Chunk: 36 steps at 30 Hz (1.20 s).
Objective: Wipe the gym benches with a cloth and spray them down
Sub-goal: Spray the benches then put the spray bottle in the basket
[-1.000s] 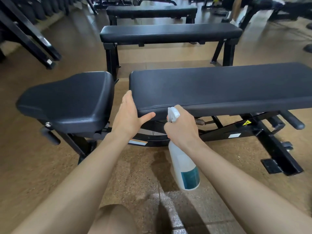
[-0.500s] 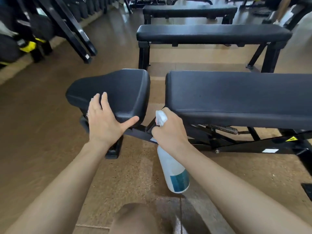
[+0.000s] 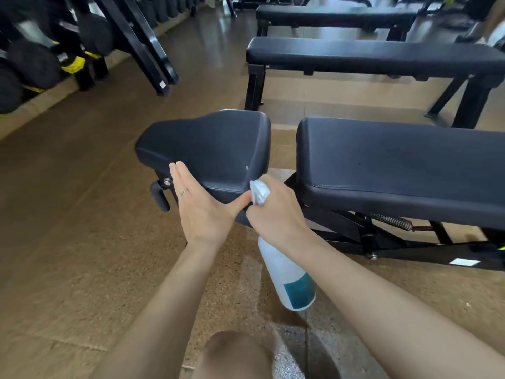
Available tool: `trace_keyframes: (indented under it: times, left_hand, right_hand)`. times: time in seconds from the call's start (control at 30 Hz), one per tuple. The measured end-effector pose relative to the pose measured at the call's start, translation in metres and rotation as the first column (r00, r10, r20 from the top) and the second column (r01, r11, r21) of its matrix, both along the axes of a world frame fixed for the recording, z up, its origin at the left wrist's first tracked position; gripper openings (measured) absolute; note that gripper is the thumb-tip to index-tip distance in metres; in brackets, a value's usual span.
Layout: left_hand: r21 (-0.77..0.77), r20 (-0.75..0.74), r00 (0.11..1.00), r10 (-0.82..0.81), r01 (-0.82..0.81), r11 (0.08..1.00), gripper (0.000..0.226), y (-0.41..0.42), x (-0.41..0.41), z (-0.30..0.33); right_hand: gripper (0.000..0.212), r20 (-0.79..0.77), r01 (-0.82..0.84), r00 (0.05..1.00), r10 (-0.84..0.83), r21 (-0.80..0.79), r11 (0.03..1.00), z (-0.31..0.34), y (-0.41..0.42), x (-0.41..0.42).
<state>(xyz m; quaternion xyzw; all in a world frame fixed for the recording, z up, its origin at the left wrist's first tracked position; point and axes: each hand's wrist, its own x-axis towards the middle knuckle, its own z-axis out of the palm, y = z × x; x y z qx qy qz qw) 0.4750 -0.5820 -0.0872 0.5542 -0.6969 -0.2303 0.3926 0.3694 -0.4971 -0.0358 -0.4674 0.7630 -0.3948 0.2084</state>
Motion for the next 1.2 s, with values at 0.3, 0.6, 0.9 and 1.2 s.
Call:
trace_keyframes:
  times: [0.3,0.6,0.9,1.2]
  left_hand:
    - [0.006,-0.166,0.986,-0.019,0.020,1.000,0.122,-0.002,0.004,-0.004]
    - [0.082,0.001,1.000,-0.008,0.008,0.997,0.142,0.001,0.008,0.008]
    - [0.553,0.195,0.970,-0.147,0.015,0.833,0.100,-0.002,0.026,0.112]
    - [0.698,0.081,0.925,-0.371,0.213,0.684,0.064,0.028,0.021,0.287]
  right_hand:
    - [0.017,-0.016,-0.102,0.995,0.103,0.022,0.994,0.018,-0.019,-0.001]
    - [0.020,0.098,-0.026,0.995,0.023,0.025,0.999,0.023,-0.024,-0.030]
    - [0.018,0.123,-0.059,0.992,0.036,0.186,0.981,0.082,0.016,-0.030]
    - [0.026,0.138,-0.113,0.986,0.093,0.142,0.983,0.265,0.026,-0.012]
